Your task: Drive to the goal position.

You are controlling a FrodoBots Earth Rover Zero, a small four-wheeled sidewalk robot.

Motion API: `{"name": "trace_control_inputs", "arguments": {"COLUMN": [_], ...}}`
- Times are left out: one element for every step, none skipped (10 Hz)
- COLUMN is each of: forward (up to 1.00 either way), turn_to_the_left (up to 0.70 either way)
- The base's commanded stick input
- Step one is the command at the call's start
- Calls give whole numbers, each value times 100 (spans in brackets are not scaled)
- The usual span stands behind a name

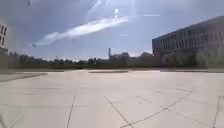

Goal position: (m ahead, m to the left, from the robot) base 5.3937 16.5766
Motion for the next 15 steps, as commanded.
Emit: {"name": "trace_control_inputs", "arguments": {"forward": [70,70,70,70,70,70,70,70,70,70,70,70,70,70,70], "turn_to_the_left": [-21,-3,-1,-1,-1,-1,-1,-1,-1,-1,-1,-1,-1,-1,-1]}}
